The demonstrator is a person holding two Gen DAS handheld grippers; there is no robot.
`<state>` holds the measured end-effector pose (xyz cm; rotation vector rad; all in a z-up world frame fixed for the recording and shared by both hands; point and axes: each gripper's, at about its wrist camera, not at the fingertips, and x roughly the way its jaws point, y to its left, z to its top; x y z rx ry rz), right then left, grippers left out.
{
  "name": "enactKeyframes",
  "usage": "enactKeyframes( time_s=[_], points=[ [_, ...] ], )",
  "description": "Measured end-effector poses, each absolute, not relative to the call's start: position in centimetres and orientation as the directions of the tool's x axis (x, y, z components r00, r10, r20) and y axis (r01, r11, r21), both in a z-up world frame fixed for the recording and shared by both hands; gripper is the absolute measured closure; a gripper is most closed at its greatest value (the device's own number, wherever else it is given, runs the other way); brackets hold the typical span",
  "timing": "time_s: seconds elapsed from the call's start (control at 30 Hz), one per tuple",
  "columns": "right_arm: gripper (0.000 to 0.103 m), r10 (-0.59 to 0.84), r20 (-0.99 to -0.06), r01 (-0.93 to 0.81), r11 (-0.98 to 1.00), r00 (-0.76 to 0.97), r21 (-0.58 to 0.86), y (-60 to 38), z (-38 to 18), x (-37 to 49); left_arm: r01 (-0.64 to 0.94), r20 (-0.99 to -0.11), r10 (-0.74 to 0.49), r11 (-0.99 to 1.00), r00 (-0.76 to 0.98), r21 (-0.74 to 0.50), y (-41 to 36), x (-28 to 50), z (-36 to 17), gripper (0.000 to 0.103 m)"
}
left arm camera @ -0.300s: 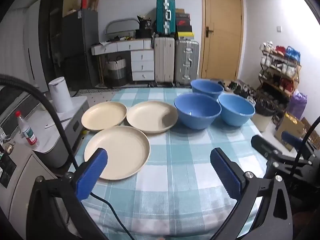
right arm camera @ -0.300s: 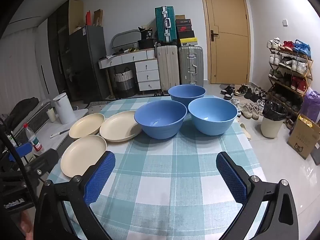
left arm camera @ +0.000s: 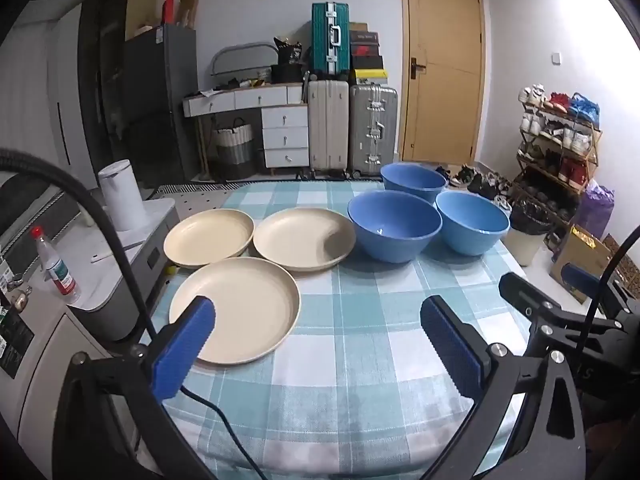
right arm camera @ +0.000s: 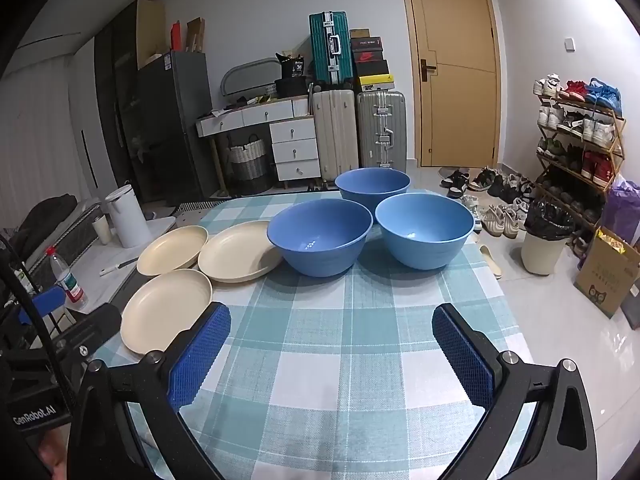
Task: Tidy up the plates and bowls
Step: 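Move the left tool toward the cream plates on the table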
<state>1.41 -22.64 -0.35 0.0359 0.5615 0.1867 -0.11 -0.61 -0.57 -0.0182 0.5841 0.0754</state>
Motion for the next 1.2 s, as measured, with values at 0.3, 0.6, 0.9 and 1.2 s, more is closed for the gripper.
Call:
enactKeyframes(
  time_s=[0.3, 0.6, 0.9, 1.2],
  points=[
    [0.0, 0.17, -0.536, -0.151, 0.985, 0.827, 0.08, -23.0, -0.4, 2.3, -0.095, -0.515, 0.069, 0.995, 0.854, -0.025, 0.0, 0.4, -0.3, 0.0],
    [0.0, 0.189, -0.538, -0.169, 0.982, 0.822, 0.086, -22.7, -1.1, 2.8, -0.075, -0.475, 0.044, 0.996, 0.879, -0.047, 0.4, -0.1, 0.1, 0.0],
    [0.0, 0.239, -0.549, -0.201, 0.971, 0.801, 0.13, -22.9, -1.6, 3.2, -0.076, -0.461, 0.045, 0.996, 0.886, -0.048, 0.7, -0.3, 0.1, 0.0],
    [0.0, 0.282, -0.577, -0.214, 0.959, 0.766, 0.184, -22.7, -2.3, 3.8, -0.161, -0.505, 0.143, 0.987, 0.851, 0.01, 1.6, 0.8, -0.5, 0.0]
  ],
)
